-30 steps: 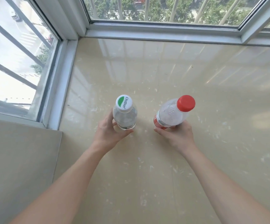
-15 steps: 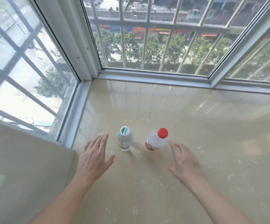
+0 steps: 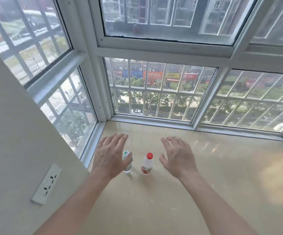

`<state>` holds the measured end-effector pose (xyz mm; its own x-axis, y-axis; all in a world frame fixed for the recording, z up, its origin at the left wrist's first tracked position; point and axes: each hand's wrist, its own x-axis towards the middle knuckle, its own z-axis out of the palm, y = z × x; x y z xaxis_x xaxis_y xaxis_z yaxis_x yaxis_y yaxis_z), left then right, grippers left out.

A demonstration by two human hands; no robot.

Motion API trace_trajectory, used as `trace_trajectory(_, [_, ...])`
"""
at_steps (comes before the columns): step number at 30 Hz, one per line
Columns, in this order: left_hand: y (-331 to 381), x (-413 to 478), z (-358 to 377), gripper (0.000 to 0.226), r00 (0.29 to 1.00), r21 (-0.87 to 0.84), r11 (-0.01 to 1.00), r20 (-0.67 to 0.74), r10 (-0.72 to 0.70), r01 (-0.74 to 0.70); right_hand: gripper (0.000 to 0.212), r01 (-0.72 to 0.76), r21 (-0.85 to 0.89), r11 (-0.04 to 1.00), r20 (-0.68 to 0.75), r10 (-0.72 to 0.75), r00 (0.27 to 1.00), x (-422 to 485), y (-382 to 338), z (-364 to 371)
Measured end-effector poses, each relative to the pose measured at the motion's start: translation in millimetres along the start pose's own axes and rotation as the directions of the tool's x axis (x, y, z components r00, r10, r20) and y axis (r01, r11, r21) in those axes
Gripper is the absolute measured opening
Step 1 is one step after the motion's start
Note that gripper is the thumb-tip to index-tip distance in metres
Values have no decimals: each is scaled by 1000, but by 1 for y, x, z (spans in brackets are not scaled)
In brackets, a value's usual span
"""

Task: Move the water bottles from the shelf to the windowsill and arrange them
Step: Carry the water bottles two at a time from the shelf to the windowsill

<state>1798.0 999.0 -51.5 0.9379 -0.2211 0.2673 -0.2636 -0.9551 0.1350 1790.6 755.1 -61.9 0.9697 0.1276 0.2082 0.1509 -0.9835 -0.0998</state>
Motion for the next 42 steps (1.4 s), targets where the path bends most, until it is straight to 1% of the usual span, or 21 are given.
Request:
trace_trajectory(5, [32,5,-47,64,993,12,998,-104,55,-54,52,-2,20,1000,-160,5,987,-3,-18,-54])
trace_trajectory(8, [41,7,-60,65,990,27,998,-125,67,-64,52,-8,25,1000,-180,12,984,-6,-17,-70])
trace_trajectory(14, [55,8,-67,67,990,36,996,-111,81,-78,52,-56,33,998,-182,61,981,-20,2,-77])
trace_trajectory(19, [82,19,-63,64,981,-11,988,-116,153,-155,52,-156,28,987,-206,159,966,-38,17,-88])
trace_trajectory(22, [101,28,-56,64,964,-63,966,-99,245,-252,52,-261,25,965,-215,260,941,-54,30,-96])
trace_trajectory(24, [116,33,-51,63,941,-94,937,-86,328,-335,53,-344,19,939,-225,339,913,-70,36,-102])
trace_trajectory(28, [152,32,-39,62,865,-160,850,-59,499,-501,57,-526,-1,851,-247,509,824,-117,43,-110])
trace_trajectory(31, [184,19,-32,63,784,-219,760,-36,620,-612,51,-661,-11,750,-262,636,726,-162,42,-112])
trace_trajectory(36, [235,-21,-26,63,611,-329,566,-46,790,-756,47,-841,-37,540,-271,804,528,-248,23,-117])
trace_trajectory(42, [292,-76,-31,64,401,-377,338,-101,911,-863,46,-949,-26,314,-331,893,305,-339,-2,-130])
